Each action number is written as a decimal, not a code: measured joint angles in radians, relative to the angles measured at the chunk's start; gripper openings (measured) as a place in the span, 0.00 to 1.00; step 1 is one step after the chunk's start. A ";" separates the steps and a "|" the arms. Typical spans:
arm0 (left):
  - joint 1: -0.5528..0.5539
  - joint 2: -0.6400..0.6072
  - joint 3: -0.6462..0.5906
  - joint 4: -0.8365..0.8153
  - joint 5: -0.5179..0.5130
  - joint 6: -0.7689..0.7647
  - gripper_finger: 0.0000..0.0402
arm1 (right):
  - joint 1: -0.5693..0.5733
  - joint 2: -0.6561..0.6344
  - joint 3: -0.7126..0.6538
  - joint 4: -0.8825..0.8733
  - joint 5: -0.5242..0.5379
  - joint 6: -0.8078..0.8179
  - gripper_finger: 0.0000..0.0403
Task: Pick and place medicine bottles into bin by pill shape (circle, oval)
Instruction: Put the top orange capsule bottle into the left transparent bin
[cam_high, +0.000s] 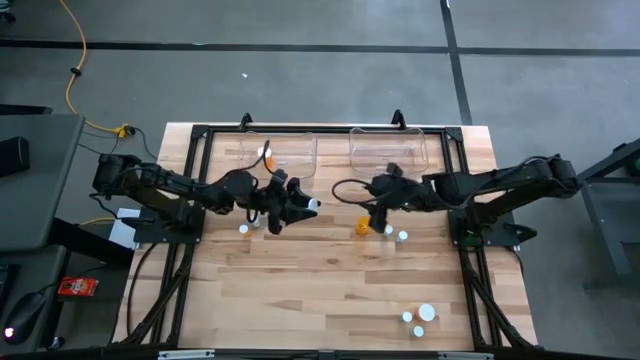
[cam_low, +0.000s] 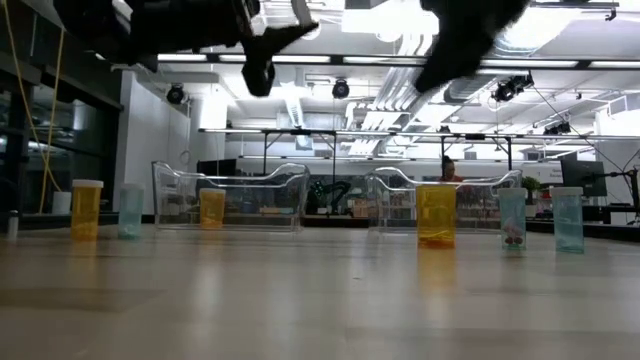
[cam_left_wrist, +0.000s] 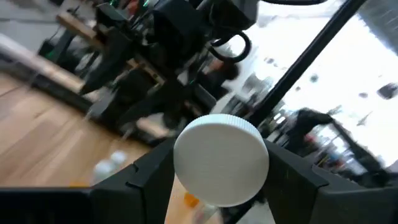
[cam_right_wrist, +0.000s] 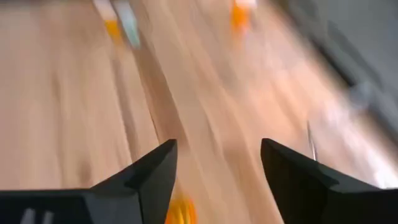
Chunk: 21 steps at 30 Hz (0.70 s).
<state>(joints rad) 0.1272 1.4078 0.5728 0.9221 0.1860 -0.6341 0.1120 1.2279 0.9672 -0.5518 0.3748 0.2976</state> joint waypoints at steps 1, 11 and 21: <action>-0.005 0.000 0.000 -0.028 -0.017 0.016 0.49 | 0.000 0.005 0.000 -0.083 0.000 0.038 0.52; -0.051 0.000 -0.001 -0.187 -0.224 0.097 0.49 | -0.040 0.167 0.000 -0.303 -0.098 0.078 0.03; -0.051 0.000 0.000 -0.187 -0.213 0.101 0.49 | -0.053 0.334 0.000 -0.191 -0.239 -0.010 0.02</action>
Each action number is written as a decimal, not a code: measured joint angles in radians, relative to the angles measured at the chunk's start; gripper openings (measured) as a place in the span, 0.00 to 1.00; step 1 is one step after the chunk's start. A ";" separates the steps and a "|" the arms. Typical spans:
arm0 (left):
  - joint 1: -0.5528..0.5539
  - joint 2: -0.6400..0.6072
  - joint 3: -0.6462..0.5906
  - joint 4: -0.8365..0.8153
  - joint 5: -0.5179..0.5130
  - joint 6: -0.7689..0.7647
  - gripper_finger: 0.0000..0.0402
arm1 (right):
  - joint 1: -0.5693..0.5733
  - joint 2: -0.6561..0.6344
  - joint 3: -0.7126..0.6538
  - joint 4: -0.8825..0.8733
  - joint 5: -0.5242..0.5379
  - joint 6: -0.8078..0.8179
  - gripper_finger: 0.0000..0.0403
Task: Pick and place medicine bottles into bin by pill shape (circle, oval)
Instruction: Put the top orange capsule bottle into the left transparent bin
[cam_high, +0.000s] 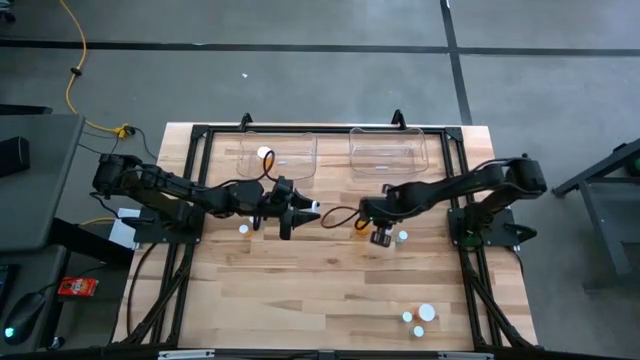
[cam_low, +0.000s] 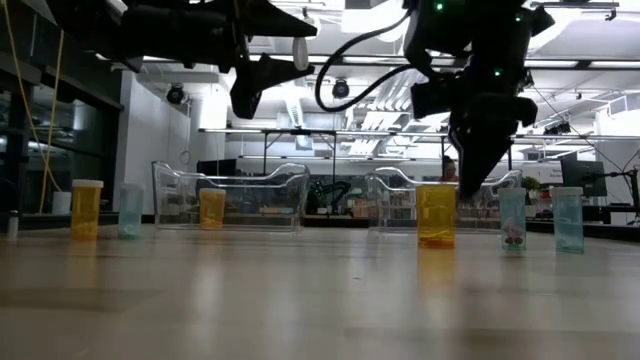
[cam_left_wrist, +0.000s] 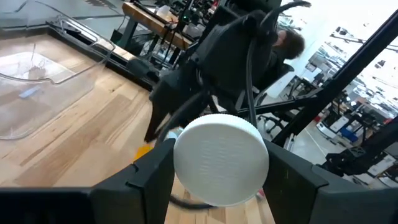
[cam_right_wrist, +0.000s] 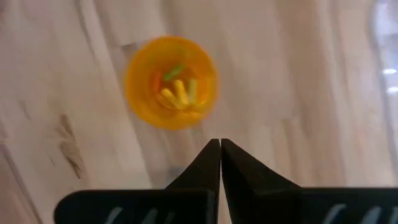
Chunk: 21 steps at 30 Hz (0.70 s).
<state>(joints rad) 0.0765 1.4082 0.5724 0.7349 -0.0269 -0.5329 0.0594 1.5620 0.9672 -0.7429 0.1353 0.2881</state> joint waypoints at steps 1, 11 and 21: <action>0.000 0.000 0.000 -0.001 0.000 0.002 0.49 | 0.001 0.008 0.000 0.007 -0.005 -0.001 0.01; 0.000 0.000 0.000 -0.006 0.000 0.003 0.49 | 0.008 0.030 0.000 0.084 -0.074 0.025 0.00; 0.000 0.000 0.000 -0.006 0.001 0.004 0.49 | 0.020 0.053 0.000 0.193 -0.083 0.024 0.00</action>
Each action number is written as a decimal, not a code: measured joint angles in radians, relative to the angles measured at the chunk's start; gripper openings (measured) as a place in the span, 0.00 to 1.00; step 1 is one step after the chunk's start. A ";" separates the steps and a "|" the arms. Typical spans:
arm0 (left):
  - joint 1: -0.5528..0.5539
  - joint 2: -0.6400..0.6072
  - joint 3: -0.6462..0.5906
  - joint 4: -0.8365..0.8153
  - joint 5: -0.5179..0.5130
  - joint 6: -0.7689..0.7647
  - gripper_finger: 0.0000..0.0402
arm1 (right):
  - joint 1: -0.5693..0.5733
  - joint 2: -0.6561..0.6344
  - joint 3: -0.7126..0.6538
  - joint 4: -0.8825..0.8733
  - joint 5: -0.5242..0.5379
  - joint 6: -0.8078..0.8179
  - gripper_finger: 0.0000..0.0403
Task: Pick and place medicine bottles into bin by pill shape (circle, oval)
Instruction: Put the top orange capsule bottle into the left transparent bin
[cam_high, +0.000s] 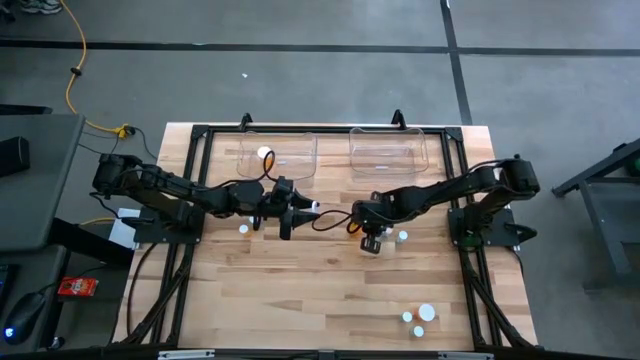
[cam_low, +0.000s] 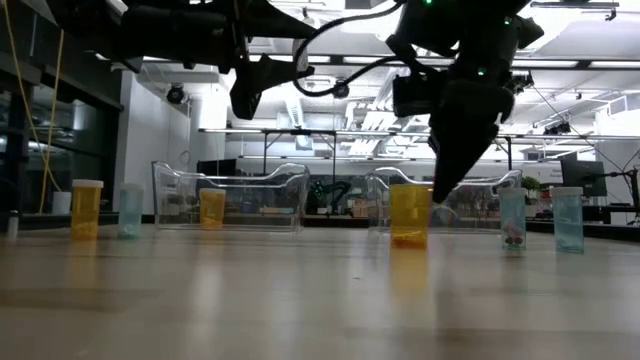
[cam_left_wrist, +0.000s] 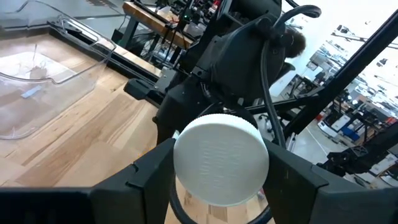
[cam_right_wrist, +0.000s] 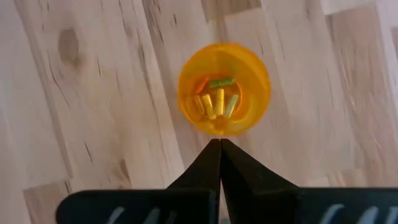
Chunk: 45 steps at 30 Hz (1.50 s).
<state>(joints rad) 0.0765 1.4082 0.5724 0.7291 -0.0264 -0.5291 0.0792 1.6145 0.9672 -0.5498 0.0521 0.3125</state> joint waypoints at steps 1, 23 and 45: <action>0.000 0.000 0.000 -0.002 0.000 0.002 0.49 | 0.000 0.007 0.000 0.026 0.000 -0.004 0.00; 0.004 0.000 0.000 -0.055 0.044 0.010 0.49 | -0.001 0.108 0.000 0.363 0.024 -0.123 0.00; 0.026 0.005 0.111 -0.366 -0.024 0.150 0.49 | 0.028 -0.153 0.000 0.105 0.262 -0.181 0.00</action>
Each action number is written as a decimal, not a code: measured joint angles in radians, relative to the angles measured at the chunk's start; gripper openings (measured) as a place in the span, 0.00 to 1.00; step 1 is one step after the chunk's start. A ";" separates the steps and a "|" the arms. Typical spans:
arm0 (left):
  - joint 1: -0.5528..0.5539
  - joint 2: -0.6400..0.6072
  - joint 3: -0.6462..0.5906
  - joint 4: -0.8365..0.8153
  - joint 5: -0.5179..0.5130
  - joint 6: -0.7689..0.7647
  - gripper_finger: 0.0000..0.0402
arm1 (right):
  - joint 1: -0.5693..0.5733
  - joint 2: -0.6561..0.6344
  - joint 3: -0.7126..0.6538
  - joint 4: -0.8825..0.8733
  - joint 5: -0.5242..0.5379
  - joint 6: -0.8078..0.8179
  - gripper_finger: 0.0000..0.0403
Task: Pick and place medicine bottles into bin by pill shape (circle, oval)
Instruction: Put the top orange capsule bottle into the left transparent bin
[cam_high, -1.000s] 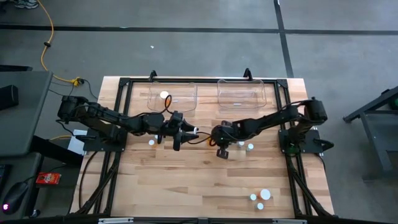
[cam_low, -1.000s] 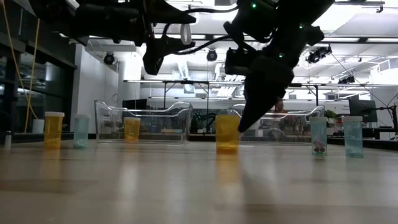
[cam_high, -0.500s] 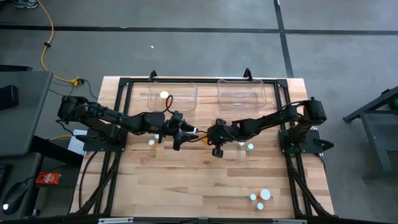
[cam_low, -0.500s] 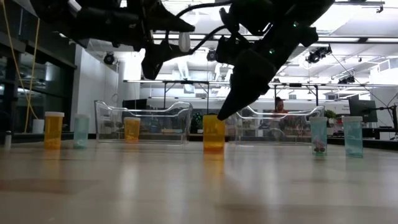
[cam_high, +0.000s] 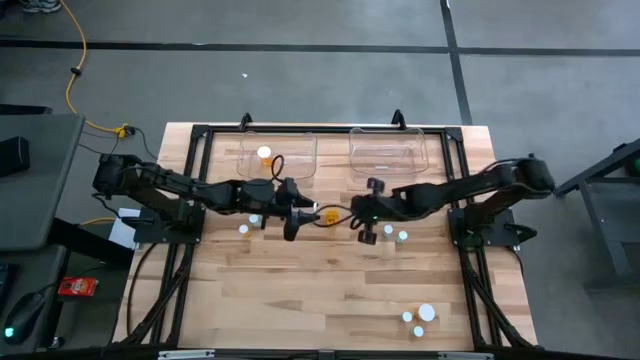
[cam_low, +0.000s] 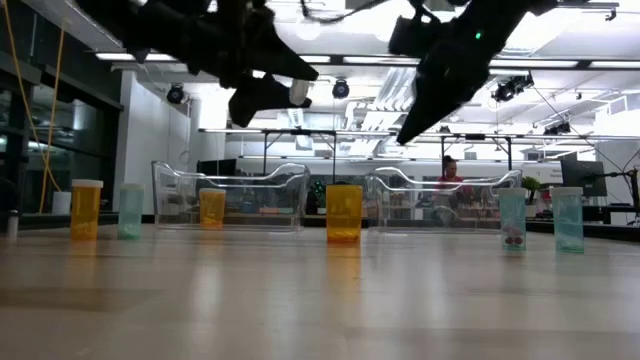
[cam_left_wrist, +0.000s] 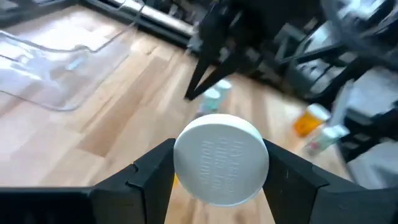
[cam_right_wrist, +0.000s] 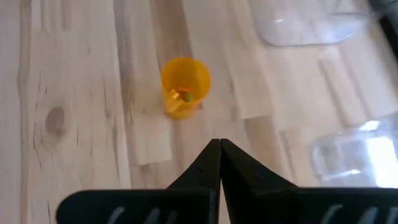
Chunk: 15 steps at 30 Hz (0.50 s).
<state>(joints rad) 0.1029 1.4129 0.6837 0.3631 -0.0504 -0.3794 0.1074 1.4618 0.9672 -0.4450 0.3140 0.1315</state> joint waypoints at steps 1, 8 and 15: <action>0.000 0.006 0.034 -0.064 -0.013 0.013 0.49 | 0.000 -0.021 0.000 -0.013 0.009 -0.001 0.00; 0.000 0.140 0.278 -0.427 -0.046 0.149 0.49 | -0.001 -0.149 0.000 -0.051 0.054 -0.010 0.00; 0.000 0.371 0.540 -0.657 -0.103 0.362 0.49 | -0.001 -0.200 0.000 -0.059 0.055 -0.022 0.00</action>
<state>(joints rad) 0.1028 1.7836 1.2236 -0.2939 -0.1539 -0.0173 0.1062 1.2621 0.9676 -0.5035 0.3687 0.1096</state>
